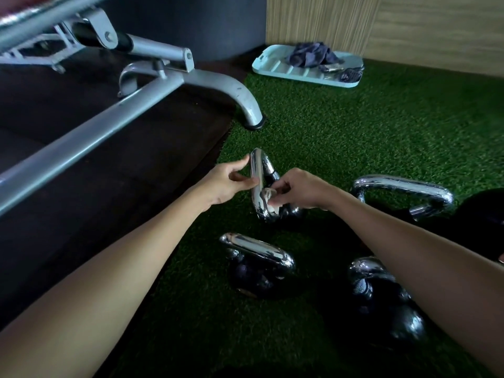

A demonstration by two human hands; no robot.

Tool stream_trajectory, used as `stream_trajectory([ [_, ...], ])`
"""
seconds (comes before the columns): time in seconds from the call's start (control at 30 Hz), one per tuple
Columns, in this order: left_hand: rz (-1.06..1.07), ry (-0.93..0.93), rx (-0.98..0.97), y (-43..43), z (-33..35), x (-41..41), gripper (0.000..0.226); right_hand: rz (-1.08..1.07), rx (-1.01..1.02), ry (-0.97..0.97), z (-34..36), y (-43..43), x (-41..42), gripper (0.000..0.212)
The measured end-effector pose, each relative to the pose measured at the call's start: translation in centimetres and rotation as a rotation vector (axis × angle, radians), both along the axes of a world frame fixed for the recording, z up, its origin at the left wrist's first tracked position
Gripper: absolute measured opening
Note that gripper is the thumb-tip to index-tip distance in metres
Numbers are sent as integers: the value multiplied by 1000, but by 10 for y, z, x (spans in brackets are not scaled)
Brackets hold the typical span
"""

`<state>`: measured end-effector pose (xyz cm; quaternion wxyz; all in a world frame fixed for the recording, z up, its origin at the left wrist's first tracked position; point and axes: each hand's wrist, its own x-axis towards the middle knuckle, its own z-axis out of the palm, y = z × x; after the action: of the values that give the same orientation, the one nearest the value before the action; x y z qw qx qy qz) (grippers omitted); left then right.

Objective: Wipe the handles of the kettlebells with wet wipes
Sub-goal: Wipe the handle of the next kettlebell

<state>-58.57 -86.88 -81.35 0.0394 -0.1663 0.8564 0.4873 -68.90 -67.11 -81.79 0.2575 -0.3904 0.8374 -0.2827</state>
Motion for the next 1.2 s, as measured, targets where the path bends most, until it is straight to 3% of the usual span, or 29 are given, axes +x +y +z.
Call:
stream_trajectory([
  [0.1,-7,1,-3,1,0,0,83,-105,-77,-2,-1,-7,0,11],
  [0.27,-5,-4,-10,-1,3,3,80,-42,-7,-73,1,-5,3,6],
  [0.5,-24,11,-11,5,6,-3,81,-309,-188,108,-5,-26,-9,12],
  [0.67,-42,-6,-34,3,8,-2,80,-232,-174,70,-11,-21,-11,6],
  [0.77,-47,-4,-38,1,5,-3,83,-331,-235,124,-9,-32,-18,4],
  [1.0,-49,-10,-74,-3,1,-10,84,-568,-296,173,-18,-50,-11,30],
  [1.2,-56,-20,-97,-3,2,-11,83,-707,-226,174,-22,-35,-24,20],
])
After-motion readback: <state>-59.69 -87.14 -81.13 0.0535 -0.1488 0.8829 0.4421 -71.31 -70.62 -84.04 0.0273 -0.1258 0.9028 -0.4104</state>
